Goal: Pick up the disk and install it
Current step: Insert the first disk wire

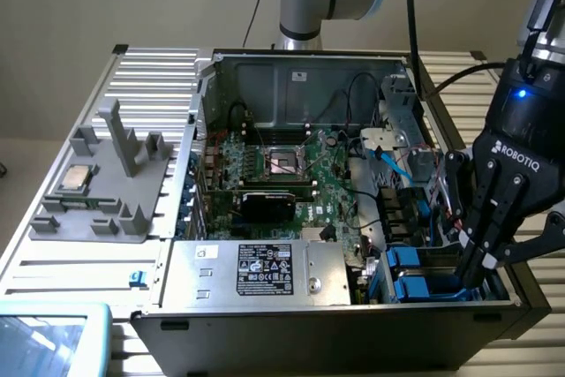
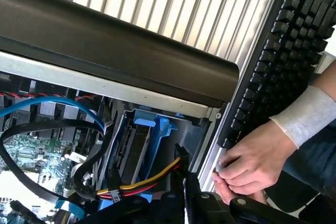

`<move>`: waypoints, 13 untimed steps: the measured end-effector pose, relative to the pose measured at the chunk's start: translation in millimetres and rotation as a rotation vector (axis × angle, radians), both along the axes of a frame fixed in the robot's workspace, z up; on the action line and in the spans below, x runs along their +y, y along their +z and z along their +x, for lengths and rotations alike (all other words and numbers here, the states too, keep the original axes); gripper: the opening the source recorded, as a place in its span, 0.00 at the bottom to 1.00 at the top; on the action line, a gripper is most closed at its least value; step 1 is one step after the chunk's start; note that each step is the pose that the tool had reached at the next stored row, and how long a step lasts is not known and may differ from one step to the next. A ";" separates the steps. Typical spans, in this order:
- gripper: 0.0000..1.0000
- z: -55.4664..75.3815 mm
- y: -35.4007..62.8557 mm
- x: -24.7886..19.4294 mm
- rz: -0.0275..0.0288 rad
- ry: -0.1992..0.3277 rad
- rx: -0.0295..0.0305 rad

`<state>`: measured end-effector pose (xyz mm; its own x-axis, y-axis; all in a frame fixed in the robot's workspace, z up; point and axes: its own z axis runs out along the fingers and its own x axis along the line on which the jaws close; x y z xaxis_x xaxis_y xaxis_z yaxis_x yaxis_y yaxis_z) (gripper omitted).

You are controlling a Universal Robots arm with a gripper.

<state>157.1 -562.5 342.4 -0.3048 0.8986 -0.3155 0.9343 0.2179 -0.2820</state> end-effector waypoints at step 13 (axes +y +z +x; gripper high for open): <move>0.16 0.0 -0.4 5.3 -0.0323 -0.004 0.0000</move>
